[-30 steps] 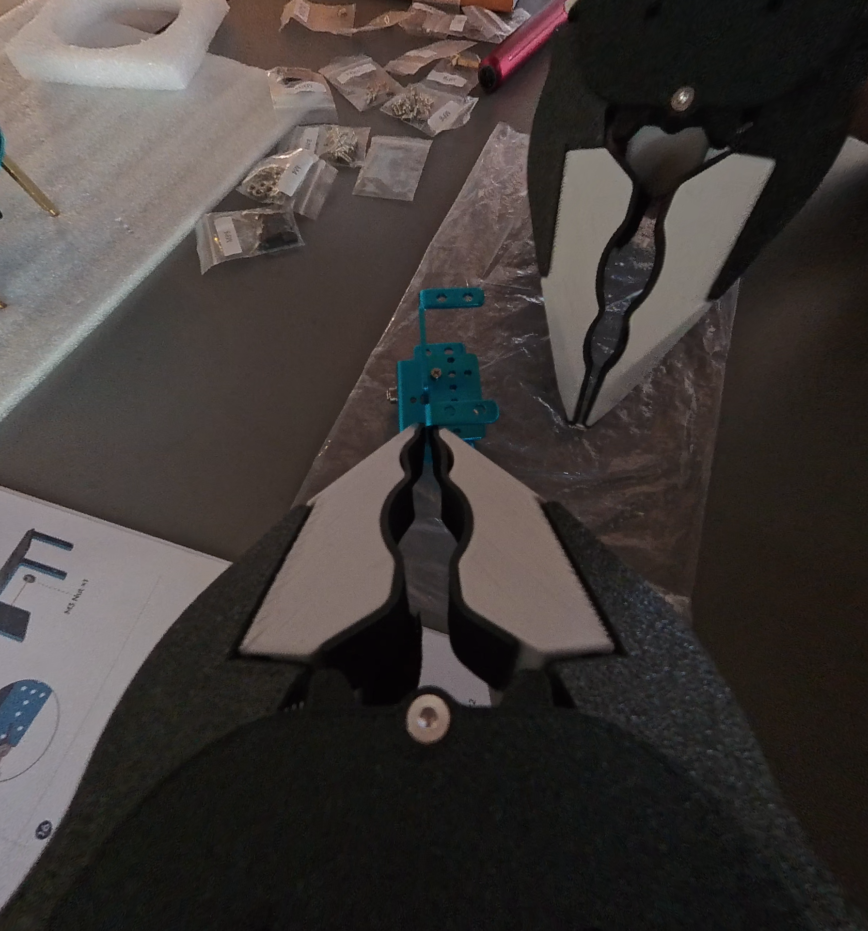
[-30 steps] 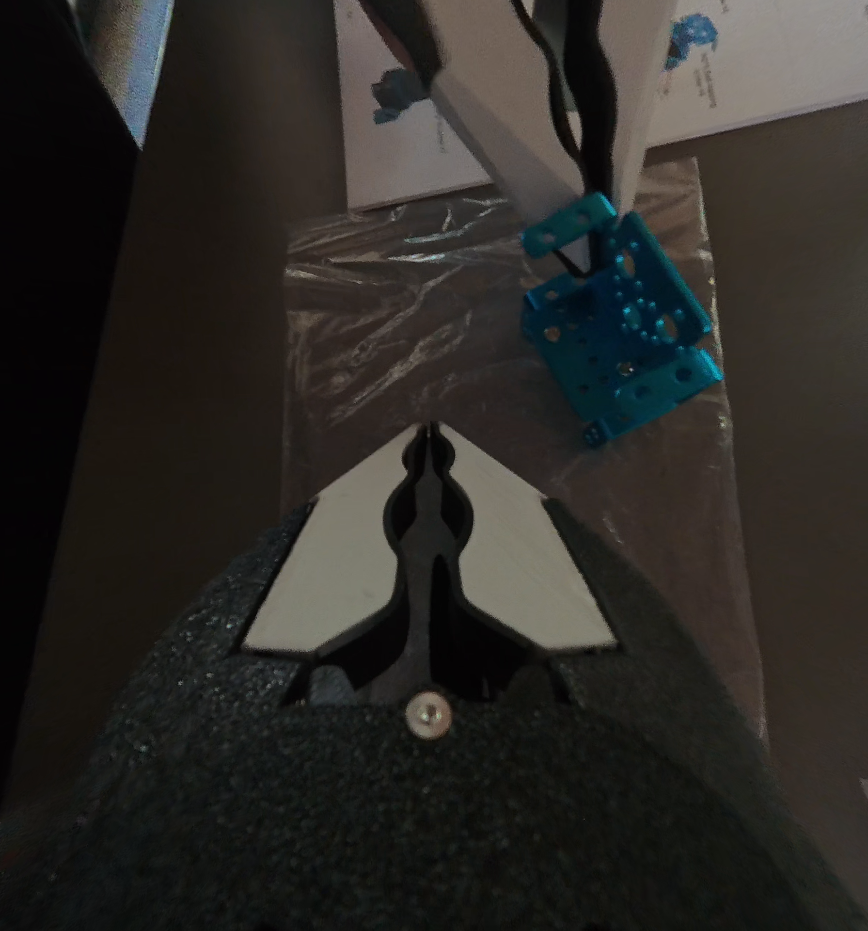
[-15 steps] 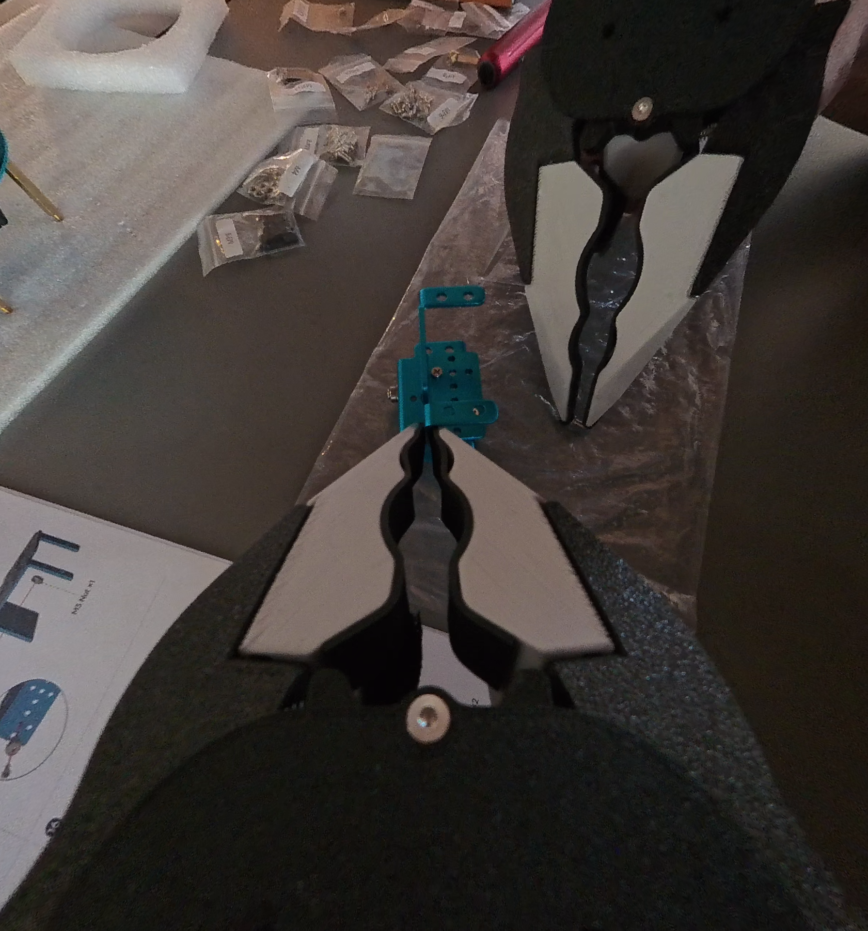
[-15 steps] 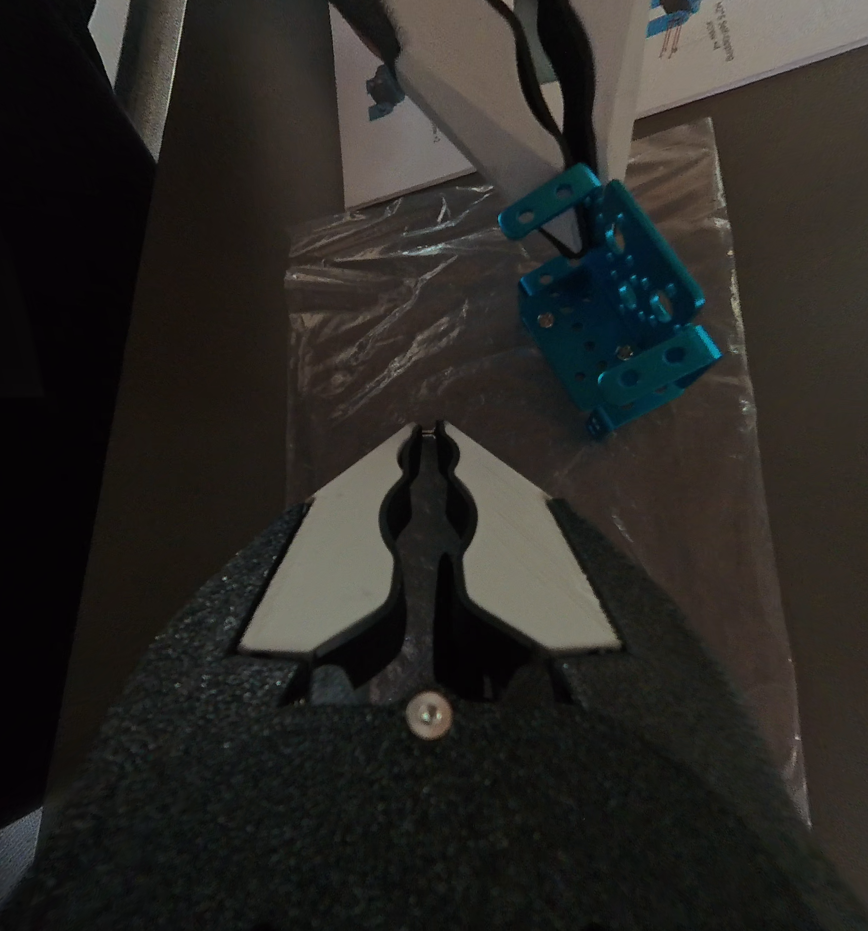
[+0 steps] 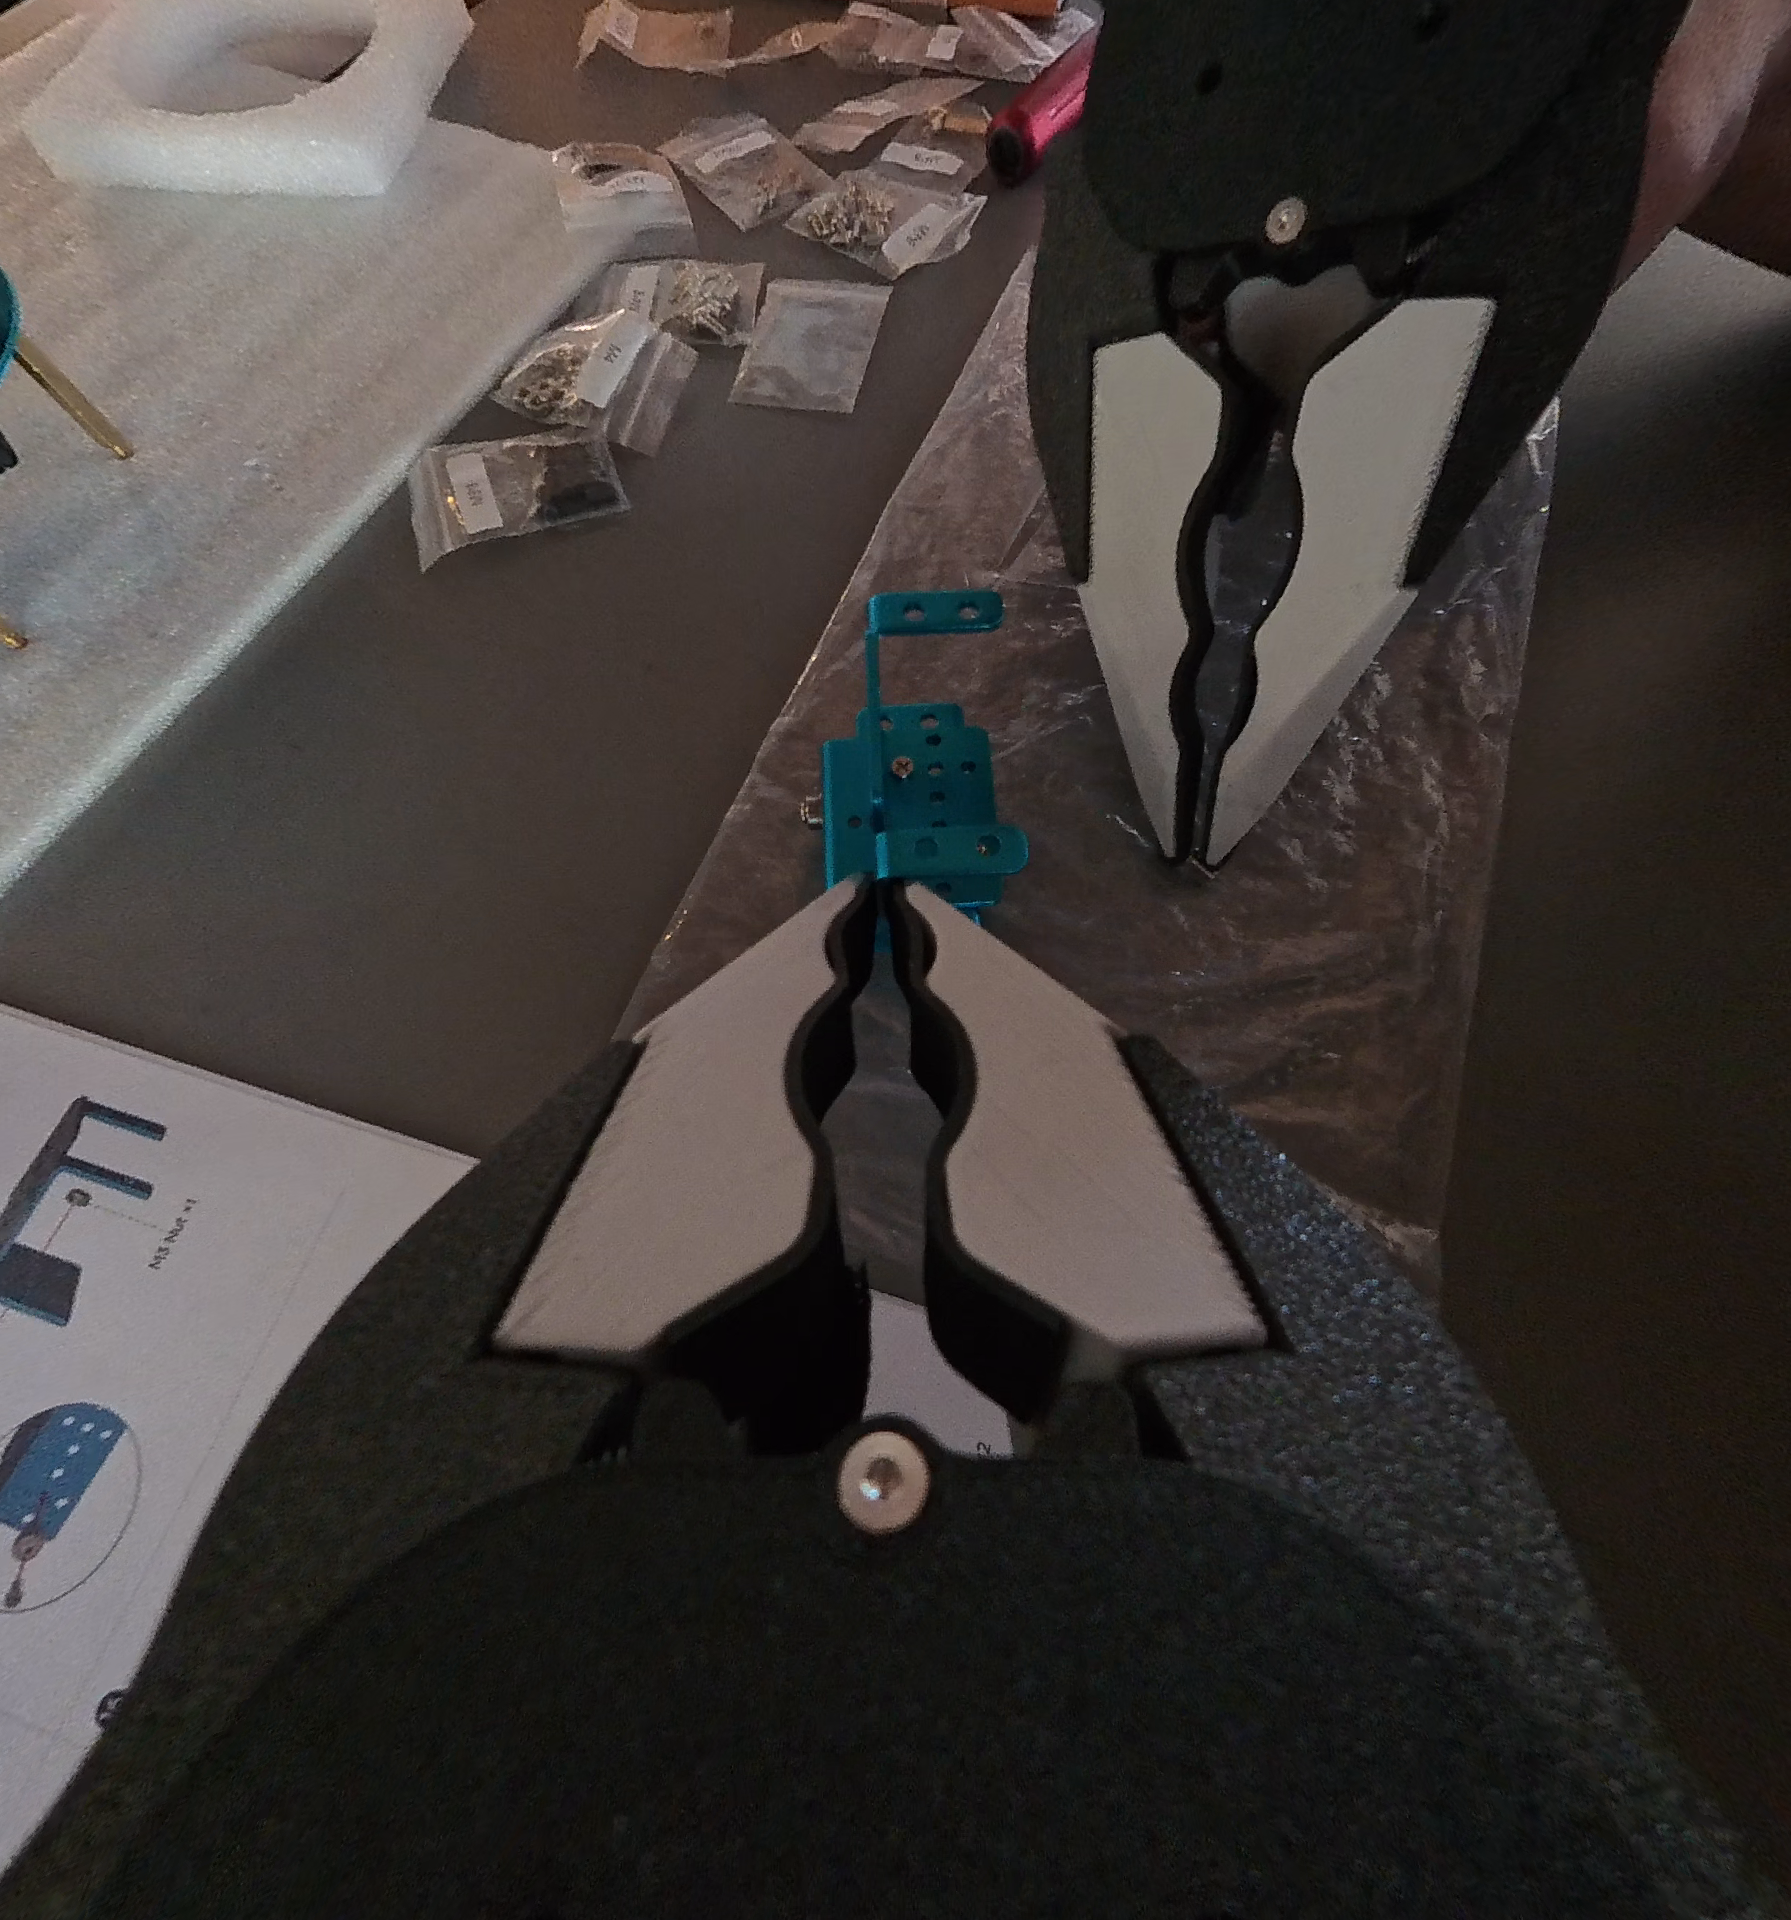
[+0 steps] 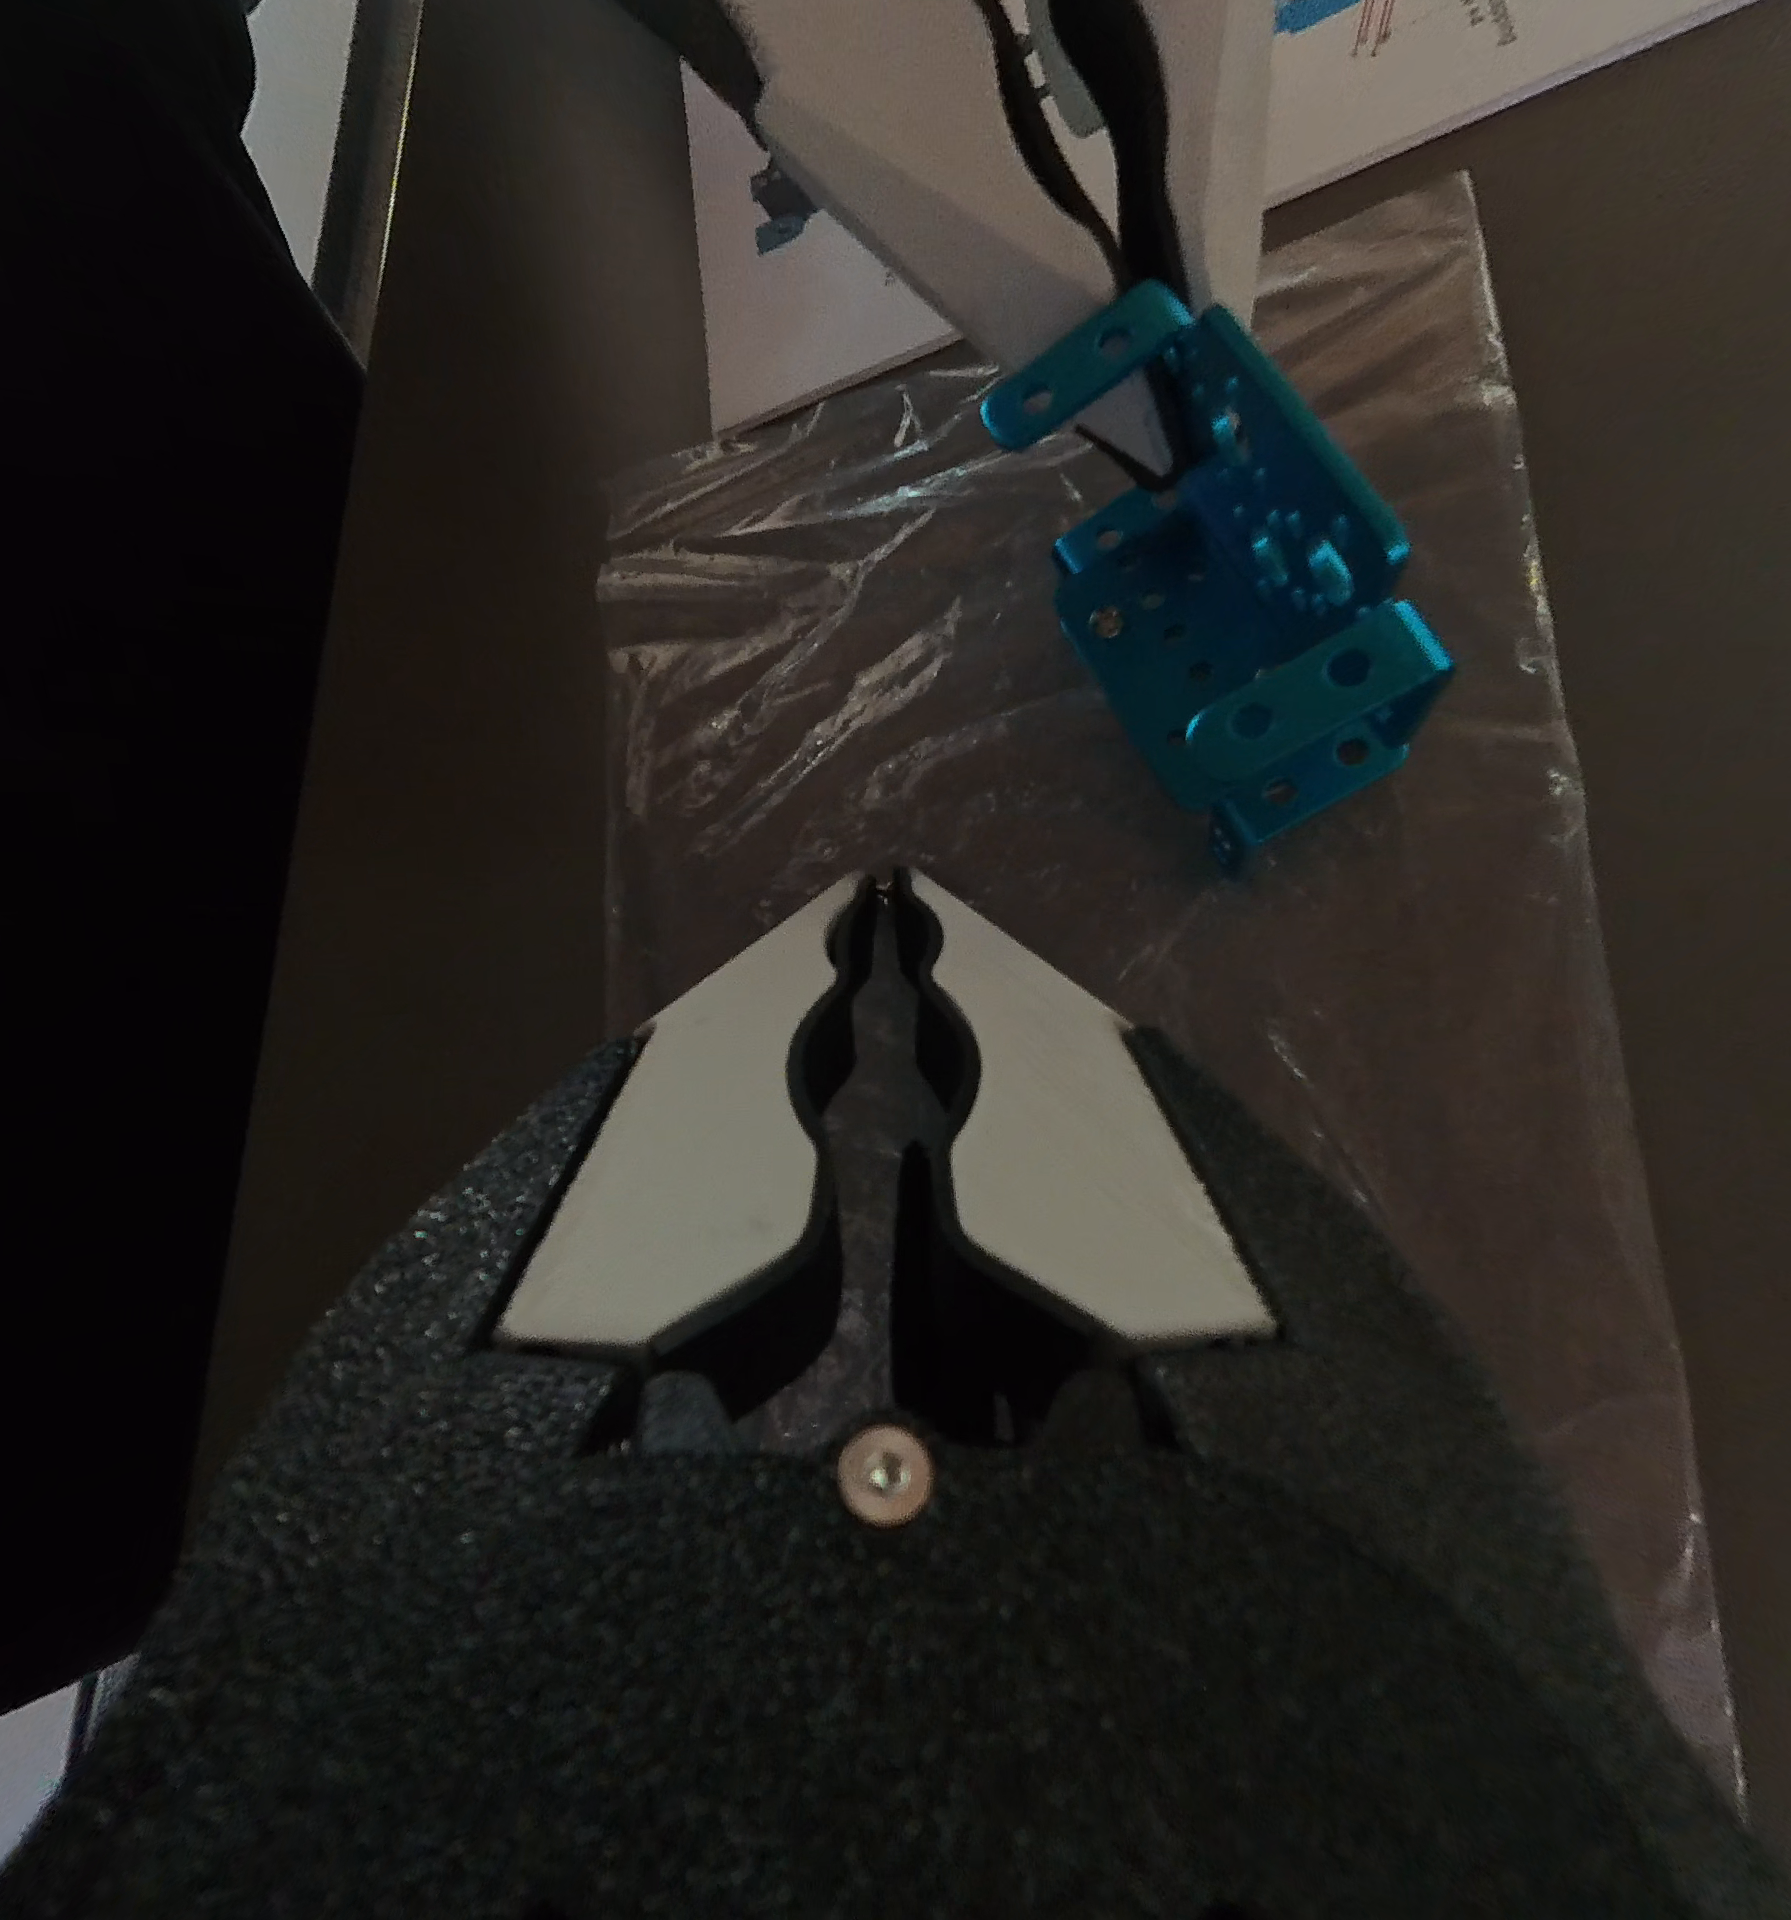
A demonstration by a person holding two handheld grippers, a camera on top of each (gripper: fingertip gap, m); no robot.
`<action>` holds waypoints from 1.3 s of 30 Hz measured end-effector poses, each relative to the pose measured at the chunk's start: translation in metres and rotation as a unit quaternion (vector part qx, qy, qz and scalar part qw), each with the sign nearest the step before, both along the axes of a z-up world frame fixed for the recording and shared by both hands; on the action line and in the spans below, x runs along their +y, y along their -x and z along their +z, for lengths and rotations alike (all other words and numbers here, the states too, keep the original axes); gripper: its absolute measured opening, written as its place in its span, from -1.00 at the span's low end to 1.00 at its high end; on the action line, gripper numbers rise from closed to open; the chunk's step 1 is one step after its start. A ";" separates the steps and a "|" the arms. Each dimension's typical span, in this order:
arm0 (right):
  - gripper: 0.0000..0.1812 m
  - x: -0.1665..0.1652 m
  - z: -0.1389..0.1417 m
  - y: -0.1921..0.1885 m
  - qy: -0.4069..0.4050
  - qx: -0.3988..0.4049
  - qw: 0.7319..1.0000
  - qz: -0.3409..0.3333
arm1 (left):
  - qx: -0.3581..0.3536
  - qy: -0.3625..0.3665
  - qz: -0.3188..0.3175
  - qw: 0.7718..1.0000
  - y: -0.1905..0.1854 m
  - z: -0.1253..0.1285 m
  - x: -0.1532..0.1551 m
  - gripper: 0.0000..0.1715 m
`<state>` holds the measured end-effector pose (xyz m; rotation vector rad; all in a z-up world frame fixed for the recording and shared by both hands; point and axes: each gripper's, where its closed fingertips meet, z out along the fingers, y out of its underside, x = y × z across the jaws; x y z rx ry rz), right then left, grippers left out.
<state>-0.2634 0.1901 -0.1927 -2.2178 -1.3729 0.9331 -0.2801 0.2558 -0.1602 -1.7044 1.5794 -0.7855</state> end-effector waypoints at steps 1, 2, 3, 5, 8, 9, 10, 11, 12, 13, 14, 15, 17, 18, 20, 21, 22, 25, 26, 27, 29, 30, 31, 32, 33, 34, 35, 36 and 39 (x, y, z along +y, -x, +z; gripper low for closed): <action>-0.98 0.000 0.000 0.000 -0.006 -0.003 1.000 0.002 | 0.000 0.000 0.000 1.000 0.000 0.000 0.000 -0.98; -0.98 0.000 0.000 0.000 -0.010 -0.006 1.000 0.004 | 0.000 -0.001 0.000 1.000 0.000 0.000 0.000 -0.98; -1.00 0.000 0.000 0.000 -0.012 -0.008 1.000 0.004 | 0.000 -0.001 0.000 1.000 0.000 0.000 0.000 -0.98; -1.00 0.002 0.001 -0.001 -0.017 -0.008 1.000 -0.001 | -0.001 0.000 0.001 1.000 0.000 0.000 0.000 -0.98; -1.00 0.004 0.001 -0.004 -0.032 -0.013 0.999 -0.003 | -0.003 0.004 0.002 1.000 0.000 0.001 0.001 -0.98; -1.00 0.004 0.002 -0.004 -0.042 -0.016 0.999 -0.001 | -0.004 0.006 0.003 1.000 0.000 0.001 0.001 -0.98; -1.00 0.006 0.004 -0.004 -0.055 -0.015 0.998 0.000 | -0.007 0.009 0.003 1.000 0.000 0.001 0.001 -0.98; -1.00 0.007 0.009 -0.002 -0.071 -0.008 0.997 0.001 | -0.012 0.012 0.006 1.000 -0.001 0.002 0.002 -0.98; -1.00 0.009 0.016 0.000 -0.097 0.003 0.995 0.001 | -0.016 0.018 0.007 1.000 -0.001 0.003 0.002 -0.98; -1.00 0.013 0.023 0.002 -0.130 0.009 0.992 0.001 | -0.018 0.028 0.007 0.999 -0.001 0.003 0.001 -0.99; -1.00 0.017 0.031 0.002 -0.174 0.009 0.985 0.000 | -0.019 0.040 0.007 0.999 -0.001 0.003 0.001 -0.99; -1.00 0.022 0.038 0.002 -0.222 0.007 0.975 -0.001 | -0.021 0.051 0.011 0.998 -0.001 0.003 0.002 -0.99; -1.00 0.033 0.049 0.001 -0.295 -0.007 0.955 -0.022 | -0.022 0.063 0.016 0.998 0.000 0.003 0.004 -0.99; -1.00 0.037 0.051 0.000 -0.323 -0.015 0.946 -0.030 | -0.023 0.067 0.018 0.997 0.000 0.003 0.004 -0.99; -1.00 0.050 0.052 -0.007 -0.388 -0.049 0.919 -0.049 | -0.025 0.076 0.020 0.997 0.000 0.003 0.004 -0.99; -1.00 0.054 0.052 -0.010 -0.412 -0.062 0.907 -0.056 | -0.027 0.080 0.021 0.996 0.000 0.003 0.005 -0.99; -1.00 0.056 0.054 -0.010 -0.428 -0.067 0.899 -0.060 | -0.027 0.082 0.022 0.996 0.000 0.003 0.005 -0.99; -1.00 0.061 0.053 -0.009 -0.467 -0.093 0.877 -0.063 | -0.029 0.088 0.023 0.995 0.000 0.004 0.005 -0.99; -1.00 0.064 0.052 -0.010 -0.479 -0.110 0.868 -0.062 | -0.029 0.089 0.023 0.995 0.000 0.004 0.005 -0.99; -1.00 0.065 0.050 -0.011 -0.486 -0.122 0.863 -0.058 | -0.029 0.089 0.024 0.995 0.000 0.004 0.006 -0.99; -1.00 0.065 0.045 -0.010 -0.484 -0.128 0.864 -0.052 | -0.028 0.087 0.023 0.996 0.000 0.004 0.005 -0.99; -1.00 0.065 0.044 -0.010 -0.482 -0.131 0.865 -0.050 | -0.028 0.087 0.023 0.996 0.000 0.004 0.005 -0.99; -1.00 0.065 0.042 -0.011 -0.481 -0.137 0.865 -0.048 | -0.028 0.086 0.022 0.996 0.000 0.004 0.005 -0.99; -1.00 0.066 0.042 -0.011 -0.485 -0.143 0.861 -0.048 | -0.028 0.085 0.022 0.996 0.000 0.004 0.005 -0.99; -1.00 0.066 0.041 -0.011 -0.487 -0.149 0.859 -0.043 | -0.027 0.082 0.022 0.996 0.000 0.003 0.005 -0.99; -1.00 0.065 0.039 -0.011 -0.486 -0.153 0.860 -0.039 | -0.027 0.080 0.022 0.996 0.000 0.003 0.005 -0.99; -1.00 0.065 0.039 -0.010 -0.487 -0.154 0.859 -0.037 | -0.027 0.077 0.022 0.996 0.000 0.003 0.005 -0.99; -1.00 0.064 0.038 -0.009 -0.485 -0.153 0.860 -0.033 | -0.026 0.075 0.021 0.997 0.000 0.003 0.005 -0.99; -1.00 0.063 0.037 -0.008 -0.481 -0.156 0.862 -0.029 | -0.026 0.072 0.021 0.997 0.000 0.003 0.005 -0.98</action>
